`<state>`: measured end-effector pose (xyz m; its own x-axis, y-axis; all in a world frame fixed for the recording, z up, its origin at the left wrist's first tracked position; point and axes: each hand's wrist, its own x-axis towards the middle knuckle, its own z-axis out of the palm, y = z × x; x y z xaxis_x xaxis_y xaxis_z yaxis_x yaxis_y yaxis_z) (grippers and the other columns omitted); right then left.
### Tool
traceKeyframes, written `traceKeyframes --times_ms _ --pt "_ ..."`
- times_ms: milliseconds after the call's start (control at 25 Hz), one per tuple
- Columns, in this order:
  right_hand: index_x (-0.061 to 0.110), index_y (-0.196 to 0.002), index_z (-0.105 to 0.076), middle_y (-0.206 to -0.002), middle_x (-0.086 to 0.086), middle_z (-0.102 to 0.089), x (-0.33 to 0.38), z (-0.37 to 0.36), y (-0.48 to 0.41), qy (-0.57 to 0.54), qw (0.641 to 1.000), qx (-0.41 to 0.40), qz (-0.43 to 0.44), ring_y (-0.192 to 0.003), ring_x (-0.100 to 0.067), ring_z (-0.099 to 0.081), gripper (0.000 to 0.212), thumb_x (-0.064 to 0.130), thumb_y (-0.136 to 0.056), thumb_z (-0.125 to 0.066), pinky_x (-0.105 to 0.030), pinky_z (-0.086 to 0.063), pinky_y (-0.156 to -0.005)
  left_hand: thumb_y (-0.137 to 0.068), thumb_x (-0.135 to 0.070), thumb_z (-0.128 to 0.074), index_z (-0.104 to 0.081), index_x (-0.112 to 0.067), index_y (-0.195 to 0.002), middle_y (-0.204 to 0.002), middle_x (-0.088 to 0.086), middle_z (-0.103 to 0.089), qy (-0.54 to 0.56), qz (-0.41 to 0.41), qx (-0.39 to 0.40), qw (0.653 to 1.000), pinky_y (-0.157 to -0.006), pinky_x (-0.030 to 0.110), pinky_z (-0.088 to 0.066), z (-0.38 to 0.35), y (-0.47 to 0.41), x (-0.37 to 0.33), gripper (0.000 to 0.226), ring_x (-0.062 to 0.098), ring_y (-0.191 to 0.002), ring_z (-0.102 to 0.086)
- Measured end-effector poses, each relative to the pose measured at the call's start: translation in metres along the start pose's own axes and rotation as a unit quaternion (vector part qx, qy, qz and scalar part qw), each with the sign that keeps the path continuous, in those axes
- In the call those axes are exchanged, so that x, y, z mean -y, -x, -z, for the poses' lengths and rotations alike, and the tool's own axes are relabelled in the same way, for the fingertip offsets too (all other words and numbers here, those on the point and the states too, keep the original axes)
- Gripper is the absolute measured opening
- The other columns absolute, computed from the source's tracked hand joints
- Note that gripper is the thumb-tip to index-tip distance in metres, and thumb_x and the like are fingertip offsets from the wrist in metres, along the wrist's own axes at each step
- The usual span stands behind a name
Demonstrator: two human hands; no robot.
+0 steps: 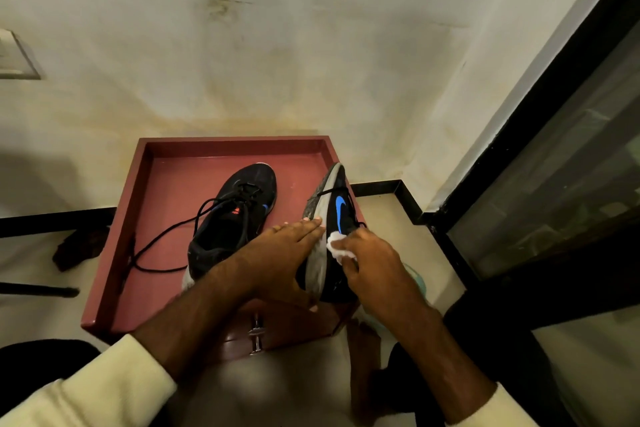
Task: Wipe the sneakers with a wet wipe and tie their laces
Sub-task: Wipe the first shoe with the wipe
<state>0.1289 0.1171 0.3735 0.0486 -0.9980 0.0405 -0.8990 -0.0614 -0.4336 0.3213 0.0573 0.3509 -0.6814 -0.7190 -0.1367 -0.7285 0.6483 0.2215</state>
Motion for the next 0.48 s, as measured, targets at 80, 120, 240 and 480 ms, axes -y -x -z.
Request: traceKeyframes --times_ms 80,120,240,480 --pt "0.022 -0.134 -0.069 -0.128 0.001 -0.065 0.002 -0.006 0.032 -0.036 0.999 0.011 0.010 -0.108 -0.006 -0.058 0.032 0.021 -0.102 -0.062 0.001 -0.035 -0.086 -0.069 -0.077 -0.071 0.002 -0.020 -0.164 -0.173 0.000 0.003 -0.004 0.003 -0.001 1.000 -0.130 0.041 -0.007 -0.002 -0.001 -0.002 0.133 0.018 -0.159 -0.003" --pt "0.022 -0.131 -0.070 -0.126 0.002 -0.066 0.001 -0.011 0.039 -0.046 0.999 0.015 0.007 -0.105 -0.003 -0.056 0.031 0.021 -0.101 -0.064 0.004 -0.034 -0.082 -0.070 -0.075 -0.071 0.003 -0.019 -0.164 -0.173 0.001 0.003 -0.003 0.006 -0.004 1.000 -0.130 0.042 -0.008 -0.004 -0.001 -0.004 0.132 0.019 -0.159 -0.003" --pt "0.018 -0.126 -0.072 -0.122 -0.003 -0.070 -0.006 -0.016 0.019 -0.054 0.996 -0.056 -0.034 -0.105 -0.008 -0.062 0.026 0.019 -0.101 -0.065 0.002 -0.037 -0.087 -0.075 -0.067 -0.069 0.004 -0.016 -0.164 -0.173 0.006 0.005 -0.001 0.014 -0.007 1.000 -0.130 0.045 -0.009 -0.010 -0.002 -0.013 0.126 0.023 -0.160 0.000" --pt "0.020 -0.115 -0.068 -0.109 0.009 -0.059 -0.001 -0.030 0.058 -0.095 0.994 -0.037 -0.028 -0.098 -0.007 -0.058 0.014 0.021 -0.103 -0.061 -0.030 -0.054 -0.091 -0.076 -0.073 -0.062 0.009 -0.013 -0.163 -0.172 0.010 0.010 -0.013 0.029 0.004 0.999 -0.130 0.044 -0.007 -0.011 -0.003 -0.022 0.127 0.025 -0.159 0.004"
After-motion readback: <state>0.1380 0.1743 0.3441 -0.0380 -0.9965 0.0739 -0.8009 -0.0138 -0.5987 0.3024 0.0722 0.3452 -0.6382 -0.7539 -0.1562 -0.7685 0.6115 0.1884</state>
